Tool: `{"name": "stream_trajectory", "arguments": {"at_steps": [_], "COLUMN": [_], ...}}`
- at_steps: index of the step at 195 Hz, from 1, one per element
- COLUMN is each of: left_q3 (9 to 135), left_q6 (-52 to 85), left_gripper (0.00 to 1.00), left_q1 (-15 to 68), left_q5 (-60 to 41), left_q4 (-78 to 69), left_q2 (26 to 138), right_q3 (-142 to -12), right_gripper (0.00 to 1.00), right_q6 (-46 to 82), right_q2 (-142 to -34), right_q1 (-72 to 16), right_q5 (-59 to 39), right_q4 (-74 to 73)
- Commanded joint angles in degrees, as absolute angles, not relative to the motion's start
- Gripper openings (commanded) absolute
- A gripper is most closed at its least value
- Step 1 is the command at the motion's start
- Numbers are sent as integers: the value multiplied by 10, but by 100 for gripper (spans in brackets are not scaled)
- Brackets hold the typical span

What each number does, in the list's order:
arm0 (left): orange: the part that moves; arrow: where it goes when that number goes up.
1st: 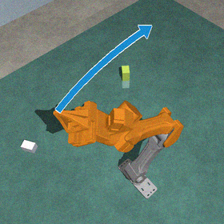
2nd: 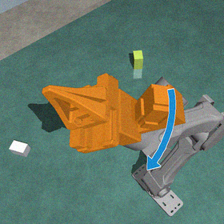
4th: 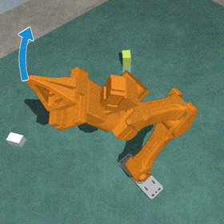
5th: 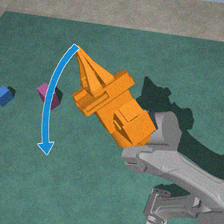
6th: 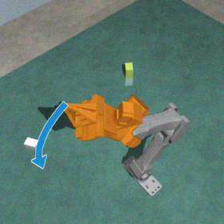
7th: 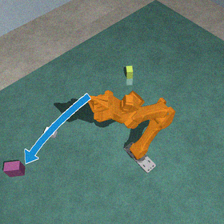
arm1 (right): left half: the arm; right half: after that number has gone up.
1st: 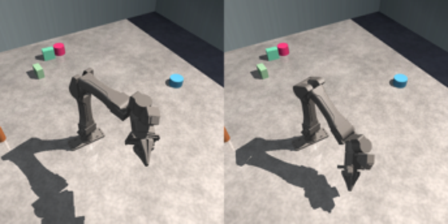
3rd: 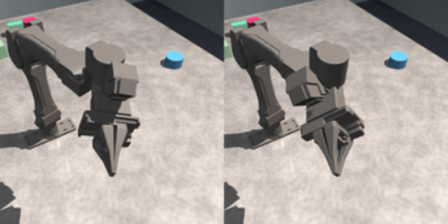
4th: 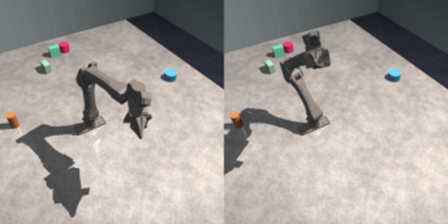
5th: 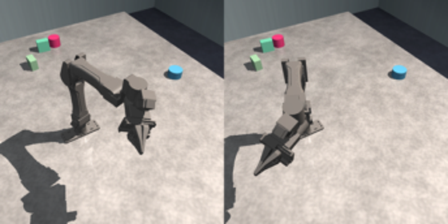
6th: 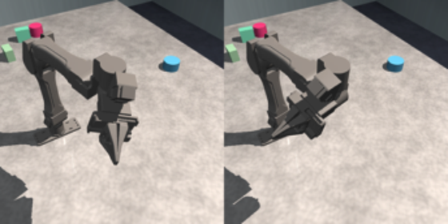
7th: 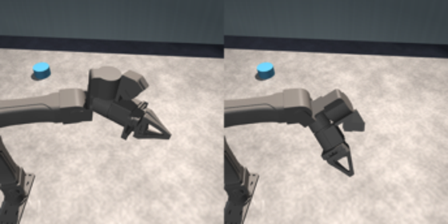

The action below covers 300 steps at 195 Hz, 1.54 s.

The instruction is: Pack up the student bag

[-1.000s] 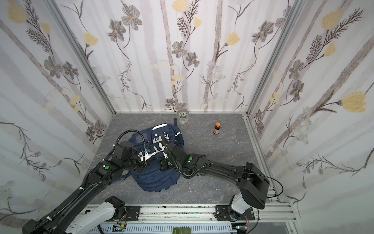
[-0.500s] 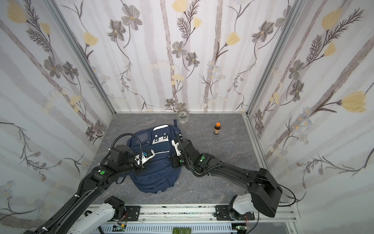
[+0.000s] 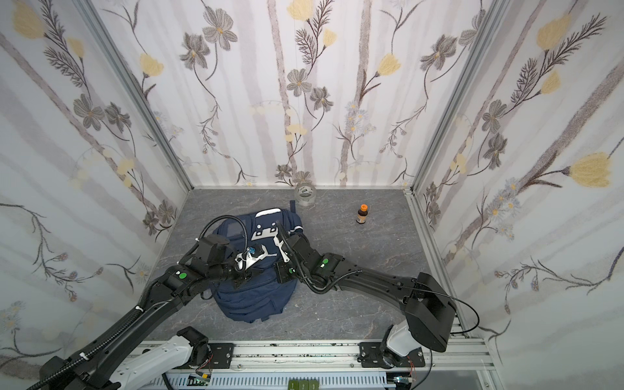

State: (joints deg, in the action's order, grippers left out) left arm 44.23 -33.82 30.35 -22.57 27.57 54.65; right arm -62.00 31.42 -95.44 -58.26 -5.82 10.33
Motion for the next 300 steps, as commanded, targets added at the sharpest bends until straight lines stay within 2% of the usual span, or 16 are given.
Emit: {"name": "stream_trajectory", "arguments": {"at_steps": [1, 17, 71, 89, 110, 124, 128, 131, 135, 139, 146, 156, 172, 199, 246, 300], "left_q3": [444, 442, 415, 421, 443, 451, 454, 454, 457, 459, 463, 469, 475, 481, 461, 442], "left_q6": [-341, -355, -367, -367, -359, -326, -319, -314, -310, -307, -304, -302, -302, -317, -353, -362], "left_gripper": [12, 0, 0, 0, 0, 0, 11, 29, 46, 55, 58, 58, 49, 0, 0, 0], "left_q1": [305, 305, 297, 296, 296, 298, 299, 299, 301, 302, 304, 307, 310, 311, 310, 309], "left_q5": [-212, -202, -149, -171, -249, -257, -257, -257, -258, -257, -256, -260, -257, -245, -204, -229], "left_q4": [265, 276, 262, 273, 293, 269, 264, 261, 257, 253, 247, 245, 239, 242, 257, 270], "left_q2": [550, 542, 513, 518, 535, 552, 557, 560, 565, 569, 577, 587, 599, 612, 584, 549], "right_q3": [-625, -616, -593, -600, -621, -628, -629, -630, -631, -632, -635, -639, -644, -631, -595, -573], "right_gripper": [0, 0, 0, 0, 0, 0, 0, 0, 0, 0, 0, 0, 0, 0, 0, 0], "right_q6": [309, 309, 314, 314, 312, 310, 310, 311, 313, 315, 317, 317, 316, 320, 321, 305], "right_q2": [-954, -950, -948, -948, -955, -956, -956, -956, -956, -956, -956, -956, -957, -949, -927, -927], "right_q1": [-584, -584, -550, -552, -570, -585, -588, -590, -592, -594, -597, -600, -604, -607, -584, -545], "right_q5": [-70, -73, -53, -59, -55, -49, -49, -49, -50, -51, -53, -54, -56, -54, -47, -55], "right_q4": [74, 73, 101, 99, 102, 94, 90, 87, 84, 81, 78, 73, 71, 71, 69, 82]}}
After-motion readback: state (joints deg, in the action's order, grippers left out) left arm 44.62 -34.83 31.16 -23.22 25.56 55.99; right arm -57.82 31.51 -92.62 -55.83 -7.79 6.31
